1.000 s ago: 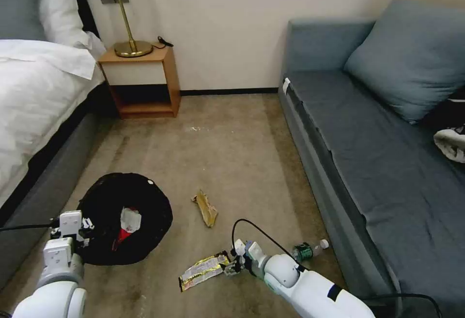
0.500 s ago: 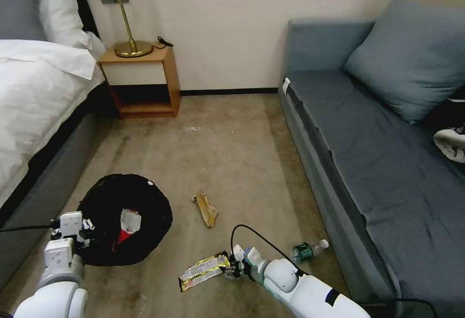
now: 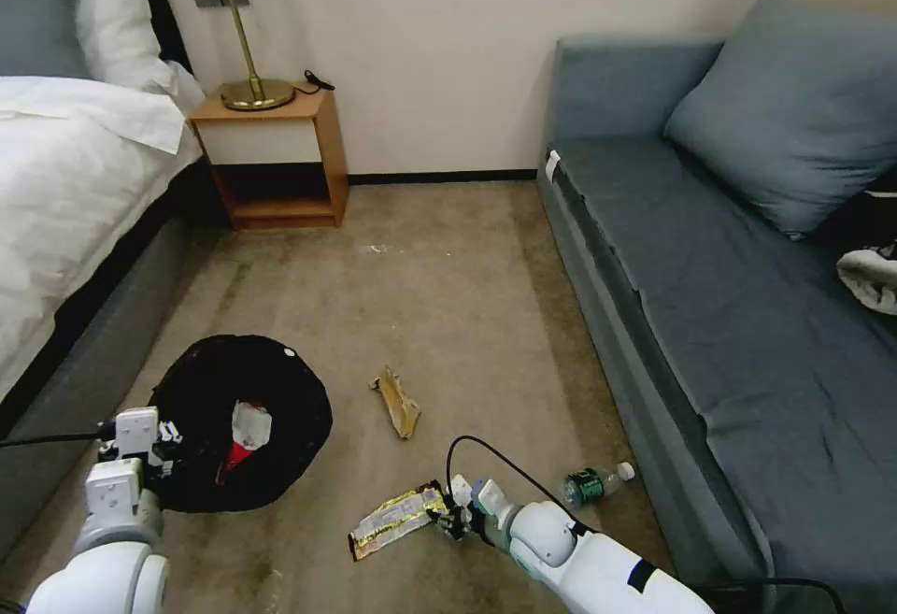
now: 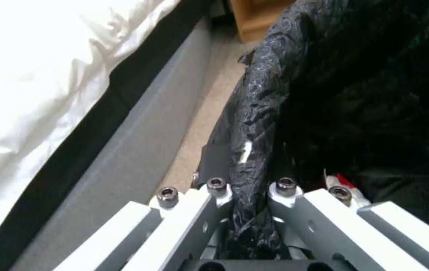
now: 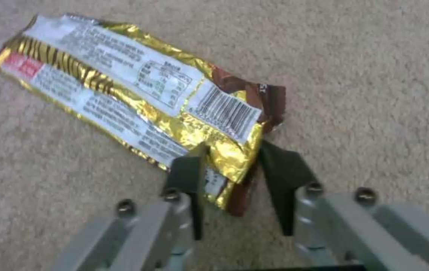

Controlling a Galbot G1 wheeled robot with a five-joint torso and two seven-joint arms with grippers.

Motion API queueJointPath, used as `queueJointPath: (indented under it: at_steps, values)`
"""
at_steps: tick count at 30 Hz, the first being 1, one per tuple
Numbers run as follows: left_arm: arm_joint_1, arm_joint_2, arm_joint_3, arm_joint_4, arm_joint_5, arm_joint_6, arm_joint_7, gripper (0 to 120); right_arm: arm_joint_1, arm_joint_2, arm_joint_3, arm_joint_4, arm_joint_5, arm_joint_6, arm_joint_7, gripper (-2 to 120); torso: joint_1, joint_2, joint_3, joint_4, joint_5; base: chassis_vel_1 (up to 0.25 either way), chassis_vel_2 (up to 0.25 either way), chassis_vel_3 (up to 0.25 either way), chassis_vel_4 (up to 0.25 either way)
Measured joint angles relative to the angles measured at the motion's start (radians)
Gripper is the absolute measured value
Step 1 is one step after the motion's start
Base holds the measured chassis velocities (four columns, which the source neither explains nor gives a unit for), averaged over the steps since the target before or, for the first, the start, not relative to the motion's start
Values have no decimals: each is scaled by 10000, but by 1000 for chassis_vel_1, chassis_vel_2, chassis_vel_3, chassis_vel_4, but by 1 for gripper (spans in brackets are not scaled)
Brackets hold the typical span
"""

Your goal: Pick up the trash bin, then pick up the garbage on the floor and place it into the trash bin.

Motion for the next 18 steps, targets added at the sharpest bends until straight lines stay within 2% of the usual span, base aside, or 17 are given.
queueJointPath:
  at_steps: [3, 4, 5, 10, 13, 15, 16, 18]
  values:
    - [-6, 0, 0, 29, 6, -8, -3, 3, -3, -22, 22, 0, 5, 97, 2, 10, 0, 0, 0, 0, 0, 0, 0, 0, 0]
    - [-13, -9, 0, 57, 11, -22, -6, 3, -3, -42, 38, 0, 13, 152, 4, 1, 0, 0, 0, 0, 0, 0, 0, 0, 0]
    - [-15, -17, 3, 71, 15, -29, -9, 3, -7, -53, 54, 0, 13, 196, 6, 0, 0, 0, 0, 0, 0, 0, 0, 0, 0]
    - [-19, -20, 10, 81, 20, -34, -14, 3, -59, -76, 125, 21, 12, 313, 9, 0, 0, 0, 0, 0, 0, 0, 0, 0, 0]
    - [-22, -15, 29, 81, 22, -36, -16, 3, -138, -143, 286, 244, 8, 723, 61, 0, 0, 0, 0, 0, 1, 0, 0, 0, 0]
    - [-19, 4, 46, 100, 22, -39, -16, 3, -176, -306, 495, 645, -131, 1296, 138, 0, 0, 0, 0, 0, 2, 0, 0, 0, 0]
    - [-19, 4, 46, 100, 22, -39, -16, 3, -176, -306, 495, 645, -131, 1296, 138, 0, 0, 0, 0, 0, 2, 0, 0, 0, 0]
    - [1, 26, 95, 176, 8, -67, -17, 3, -189, -634, 929, 1464, -606, 2129, 194, 0, 0, 0, 0, 0, 1, 0, 0, 0, 0]
